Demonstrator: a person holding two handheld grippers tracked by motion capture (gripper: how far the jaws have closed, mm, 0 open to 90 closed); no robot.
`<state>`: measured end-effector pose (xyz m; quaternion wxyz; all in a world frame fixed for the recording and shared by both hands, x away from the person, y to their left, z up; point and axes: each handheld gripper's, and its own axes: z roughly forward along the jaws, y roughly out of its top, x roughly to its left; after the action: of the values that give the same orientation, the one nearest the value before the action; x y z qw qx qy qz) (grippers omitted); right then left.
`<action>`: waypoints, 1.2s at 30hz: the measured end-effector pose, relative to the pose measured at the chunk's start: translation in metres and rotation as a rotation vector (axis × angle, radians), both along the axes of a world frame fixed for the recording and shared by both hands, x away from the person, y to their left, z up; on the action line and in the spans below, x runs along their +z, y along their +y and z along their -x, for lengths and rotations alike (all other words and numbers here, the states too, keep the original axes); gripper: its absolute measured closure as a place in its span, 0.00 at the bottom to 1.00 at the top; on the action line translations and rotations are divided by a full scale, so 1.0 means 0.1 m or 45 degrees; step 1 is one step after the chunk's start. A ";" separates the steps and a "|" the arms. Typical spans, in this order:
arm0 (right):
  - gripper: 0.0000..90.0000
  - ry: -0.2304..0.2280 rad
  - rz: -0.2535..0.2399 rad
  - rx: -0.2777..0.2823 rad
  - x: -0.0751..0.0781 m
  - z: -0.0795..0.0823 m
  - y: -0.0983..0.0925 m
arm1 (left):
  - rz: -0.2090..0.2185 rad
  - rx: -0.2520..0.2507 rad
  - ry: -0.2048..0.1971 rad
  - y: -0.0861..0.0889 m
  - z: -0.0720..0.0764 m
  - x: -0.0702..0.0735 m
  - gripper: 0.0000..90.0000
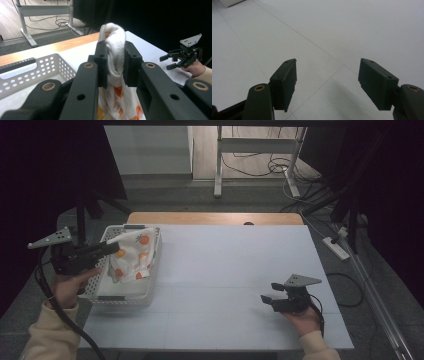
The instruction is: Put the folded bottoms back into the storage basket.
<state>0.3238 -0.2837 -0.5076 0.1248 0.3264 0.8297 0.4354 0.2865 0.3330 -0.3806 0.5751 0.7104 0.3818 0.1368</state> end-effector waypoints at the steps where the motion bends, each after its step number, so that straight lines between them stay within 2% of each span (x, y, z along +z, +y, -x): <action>1: 0.35 0.001 0.000 0.000 0.00 0.00 0.00 | -0.001 0.000 0.002 0.00 0.00 -0.01 0.85; 13: 0.35 0.002 -0.001 0.001 0.00 0.00 0.00 | -0.011 0.021 0.067 0.09 -0.05 -0.17 0.85; 25: 0.35 -0.002 0.000 0.003 0.00 0.00 0.00 | -0.012 0.050 0.168 0.18 -0.11 -0.42 0.85; 36: 0.35 -0.005 -0.004 0.006 0.00 0.01 0.00 | -0.021 0.041 0.217 0.17 -0.18 -0.51 0.85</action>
<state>0.3232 -0.2832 -0.5071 0.1249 0.3238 0.8295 0.4377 0.3042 0.3500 -0.4312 0.5324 0.7180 0.4396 0.0882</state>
